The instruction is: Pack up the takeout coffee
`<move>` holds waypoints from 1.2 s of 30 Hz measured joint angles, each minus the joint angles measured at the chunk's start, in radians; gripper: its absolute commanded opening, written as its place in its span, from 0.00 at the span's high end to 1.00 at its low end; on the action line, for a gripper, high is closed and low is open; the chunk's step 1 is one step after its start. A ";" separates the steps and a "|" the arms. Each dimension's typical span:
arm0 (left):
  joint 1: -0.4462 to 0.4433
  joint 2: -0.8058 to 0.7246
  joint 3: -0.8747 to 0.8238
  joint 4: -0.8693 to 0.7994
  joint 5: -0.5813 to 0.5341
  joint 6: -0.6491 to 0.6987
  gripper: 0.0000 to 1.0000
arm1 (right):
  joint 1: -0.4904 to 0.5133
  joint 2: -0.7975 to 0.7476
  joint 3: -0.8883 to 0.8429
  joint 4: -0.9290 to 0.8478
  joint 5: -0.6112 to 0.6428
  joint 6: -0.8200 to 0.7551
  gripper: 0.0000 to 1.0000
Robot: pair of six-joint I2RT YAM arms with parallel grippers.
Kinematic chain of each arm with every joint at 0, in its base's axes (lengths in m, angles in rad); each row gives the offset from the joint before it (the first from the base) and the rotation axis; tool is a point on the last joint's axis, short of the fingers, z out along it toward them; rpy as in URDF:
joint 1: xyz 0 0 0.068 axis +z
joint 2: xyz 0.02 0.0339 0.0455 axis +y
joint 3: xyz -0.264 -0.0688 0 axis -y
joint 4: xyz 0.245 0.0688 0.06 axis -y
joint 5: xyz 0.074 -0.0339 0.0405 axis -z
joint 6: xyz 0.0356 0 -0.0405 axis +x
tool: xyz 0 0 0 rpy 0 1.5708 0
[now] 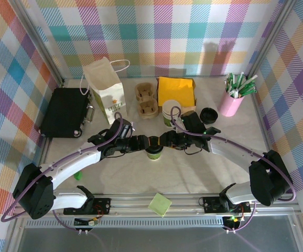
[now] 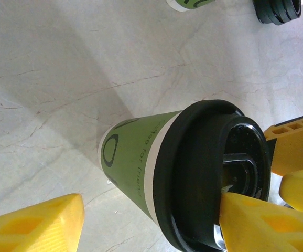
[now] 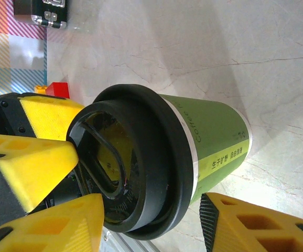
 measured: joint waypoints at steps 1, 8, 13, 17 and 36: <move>0.000 0.000 -0.001 0.002 0.000 0.000 0.33 | 0.000 0.003 0.000 0.000 0.001 0.000 0.48; 0.000 0.000 -0.008 0.017 0.004 0.000 0.33 | 0.002 0.021 0.000 -0.010 0.008 0.000 0.48; 0.000 0.000 -0.014 0.024 0.008 0.000 0.34 | 0.003 0.025 0.002 -0.017 0.009 0.000 0.49; 0.000 0.000 -0.020 0.037 0.009 0.000 0.34 | 0.003 0.025 0.002 -0.018 0.012 0.000 0.49; 0.000 -0.012 -0.097 0.143 0.024 -0.007 0.35 | 0.014 0.027 0.007 -0.037 0.074 0.008 0.49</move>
